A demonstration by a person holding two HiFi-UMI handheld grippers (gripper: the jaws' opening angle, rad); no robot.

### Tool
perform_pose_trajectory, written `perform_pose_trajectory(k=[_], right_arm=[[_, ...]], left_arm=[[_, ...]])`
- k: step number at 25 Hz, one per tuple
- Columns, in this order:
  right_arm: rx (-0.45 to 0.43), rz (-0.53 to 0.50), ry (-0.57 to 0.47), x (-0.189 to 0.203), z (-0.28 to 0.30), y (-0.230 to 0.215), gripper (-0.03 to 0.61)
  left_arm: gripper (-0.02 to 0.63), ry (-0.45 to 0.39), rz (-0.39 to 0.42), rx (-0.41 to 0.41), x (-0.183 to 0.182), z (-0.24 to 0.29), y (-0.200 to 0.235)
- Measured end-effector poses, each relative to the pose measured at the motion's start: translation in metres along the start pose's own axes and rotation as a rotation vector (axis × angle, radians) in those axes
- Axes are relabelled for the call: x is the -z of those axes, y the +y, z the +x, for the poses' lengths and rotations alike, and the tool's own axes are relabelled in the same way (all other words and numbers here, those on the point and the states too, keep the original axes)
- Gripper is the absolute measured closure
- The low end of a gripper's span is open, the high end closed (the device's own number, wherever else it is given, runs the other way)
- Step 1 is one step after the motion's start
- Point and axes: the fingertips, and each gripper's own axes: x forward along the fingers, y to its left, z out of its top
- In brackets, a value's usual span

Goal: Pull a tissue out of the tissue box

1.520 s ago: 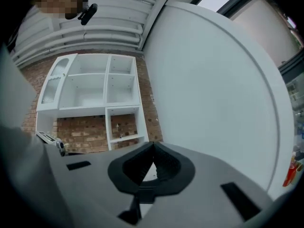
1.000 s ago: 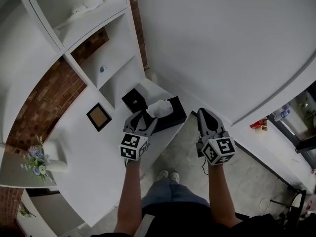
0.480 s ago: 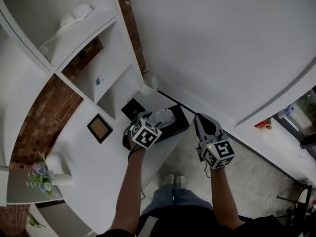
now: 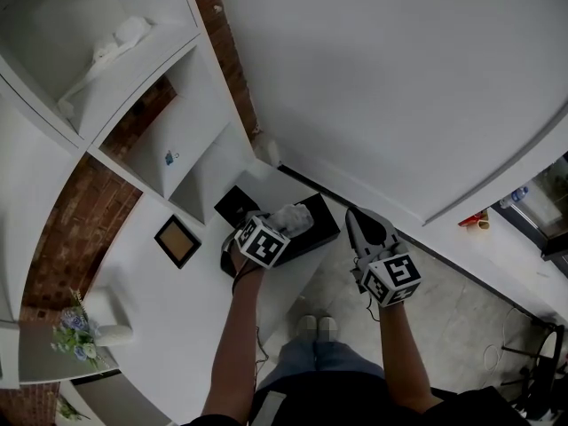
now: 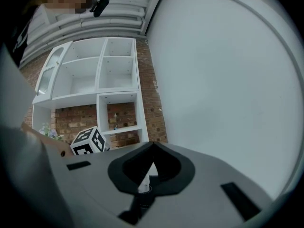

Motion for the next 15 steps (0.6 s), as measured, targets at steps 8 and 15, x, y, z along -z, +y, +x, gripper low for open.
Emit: perform_pose_trajectory(k=[8, 15], right_arm=[[0.001, 0.000, 0.011, 0.005, -0.002, -0.001, 0.580], [0.000, 0.007, 0.009, 0.005, -0.003, -0.001, 0.580]], left_arm=[[0.536, -0.008, 0.049, -0.032, 0.000, 0.002, -0.004], [0.600, -0.032, 0.069, -0.035, -0.003, -0.002, -0.011]])
